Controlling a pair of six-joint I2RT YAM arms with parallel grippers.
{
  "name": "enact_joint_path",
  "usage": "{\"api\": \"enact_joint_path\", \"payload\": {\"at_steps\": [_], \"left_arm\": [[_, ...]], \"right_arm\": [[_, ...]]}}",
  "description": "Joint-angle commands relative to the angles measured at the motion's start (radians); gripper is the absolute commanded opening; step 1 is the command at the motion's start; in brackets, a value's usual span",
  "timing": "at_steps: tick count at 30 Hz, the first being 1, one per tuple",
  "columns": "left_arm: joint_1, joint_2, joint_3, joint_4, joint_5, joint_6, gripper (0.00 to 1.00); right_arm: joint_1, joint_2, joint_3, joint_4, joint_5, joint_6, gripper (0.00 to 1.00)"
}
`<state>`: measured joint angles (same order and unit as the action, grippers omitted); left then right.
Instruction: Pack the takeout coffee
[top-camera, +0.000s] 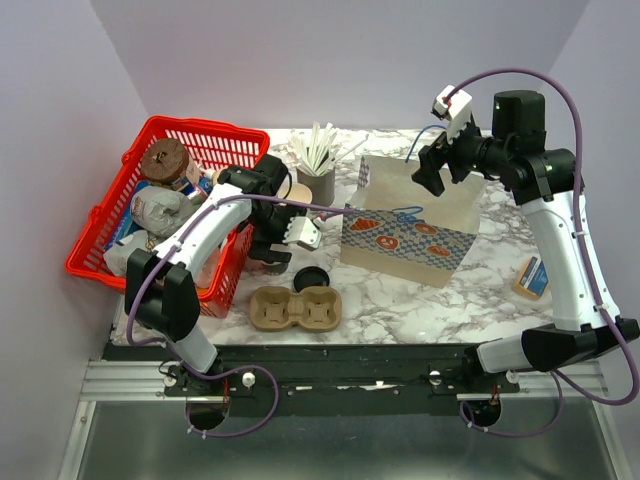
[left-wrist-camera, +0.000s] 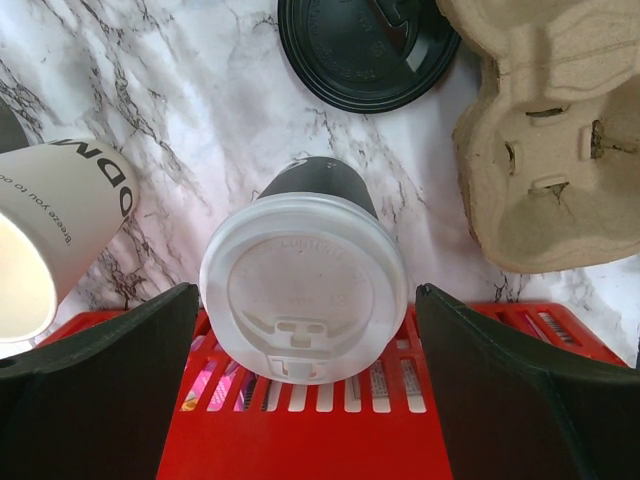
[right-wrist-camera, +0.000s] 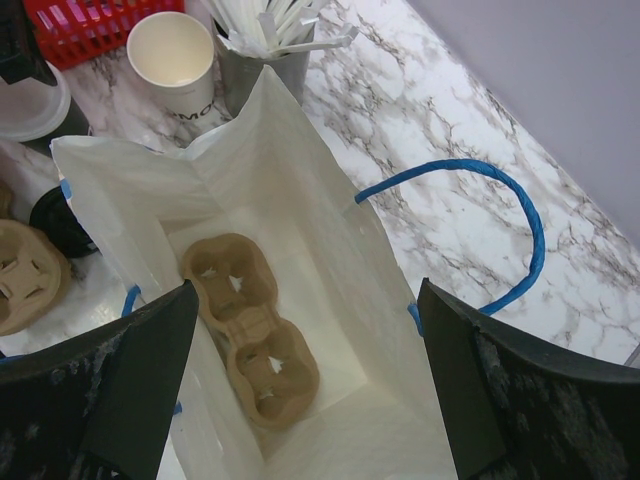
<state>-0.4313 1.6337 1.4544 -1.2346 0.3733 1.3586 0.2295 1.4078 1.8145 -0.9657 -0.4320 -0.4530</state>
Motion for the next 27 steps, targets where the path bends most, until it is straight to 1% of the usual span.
{"api": "enact_joint_path", "payload": {"at_steps": [1, 8, 16, 23, 27], "left_arm": [[0.008, 0.018, -0.012, 0.014, -0.023, -0.003, 0.98], [0.008, 0.026, -0.019, 0.007, -0.045, 0.000, 0.97], [0.008, 0.025, -0.019, 0.006, -0.057, -0.001, 0.94], [0.011, 0.002, -0.042, 0.047, -0.071, -0.003, 0.94], [0.011, 0.000, -0.055, 0.070, -0.085, -0.012, 0.92]], "right_arm": [[-0.002, -0.021, -0.014, 0.019, -0.005, 0.004, 1.00], [-0.002, -0.018, -0.012, 0.018, -0.005, 0.004, 1.00], [-0.002, -0.012, -0.006, 0.021, -0.008, 0.005, 1.00], [-0.002, -0.004, 0.003, 0.021, -0.011, 0.007, 1.00], [-0.004, 0.002, 0.009, 0.021, -0.016, 0.007, 1.00]]}}
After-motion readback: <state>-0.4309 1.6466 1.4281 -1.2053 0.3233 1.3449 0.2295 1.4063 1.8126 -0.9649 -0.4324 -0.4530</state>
